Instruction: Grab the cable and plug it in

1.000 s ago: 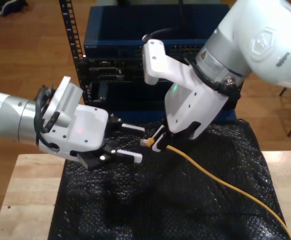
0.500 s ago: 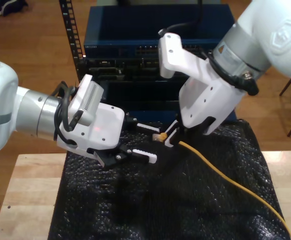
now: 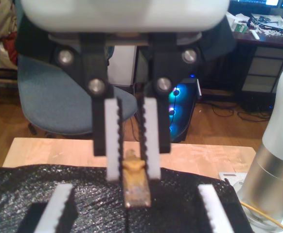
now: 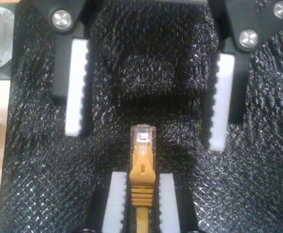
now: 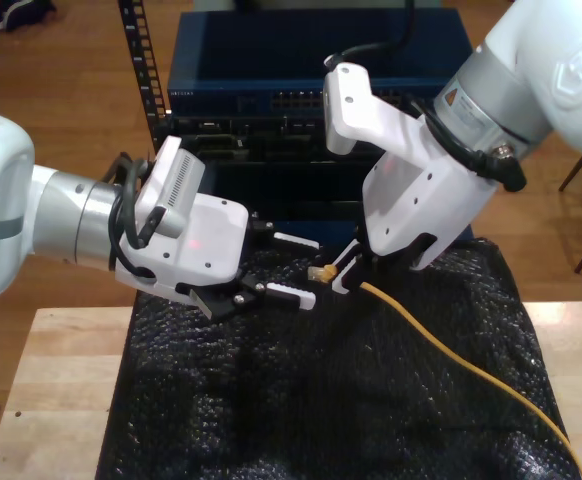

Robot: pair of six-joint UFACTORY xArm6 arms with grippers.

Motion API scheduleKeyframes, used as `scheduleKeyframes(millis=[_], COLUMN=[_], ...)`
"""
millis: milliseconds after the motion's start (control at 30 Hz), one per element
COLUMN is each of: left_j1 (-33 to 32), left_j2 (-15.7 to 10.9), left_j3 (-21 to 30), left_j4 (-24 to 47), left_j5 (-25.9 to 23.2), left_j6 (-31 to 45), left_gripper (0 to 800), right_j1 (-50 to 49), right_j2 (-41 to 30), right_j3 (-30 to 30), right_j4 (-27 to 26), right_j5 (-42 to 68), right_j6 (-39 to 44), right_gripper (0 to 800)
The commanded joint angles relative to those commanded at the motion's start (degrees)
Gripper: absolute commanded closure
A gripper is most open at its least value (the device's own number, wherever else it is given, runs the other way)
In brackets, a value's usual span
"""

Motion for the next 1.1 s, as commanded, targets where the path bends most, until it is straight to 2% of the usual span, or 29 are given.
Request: scheduleKeyframes(millis=[100,333,900,1100], left_j1=[0.00,0.18,0.26,0.26], left_j2=[0.00,0.00,-0.09,-0.18], left_j3=[0.00,0.44,0.62,0.70], left_j4=[0.09,-0.09,-0.62,-0.70], left_j5=[0.00,0.00,0.09,0.26], left_j6=[-0.09,-0.35,-0.44,-0.44], left_gripper=[305,452,564,674], right_j1=[-0.09,-0.18,0.00,0.00], right_j2=[0.00,0.09,0.18,0.18], right_j3=[0.00,0.00,-0.09,0.00], right_j4=[0.09,0.09,0.26,0.26], right_j5=[0.00,0.00,-0.09,-0.18], right_j6=[0.00,0.00,0.00,0.09], right_gripper=[792,792,792,792])
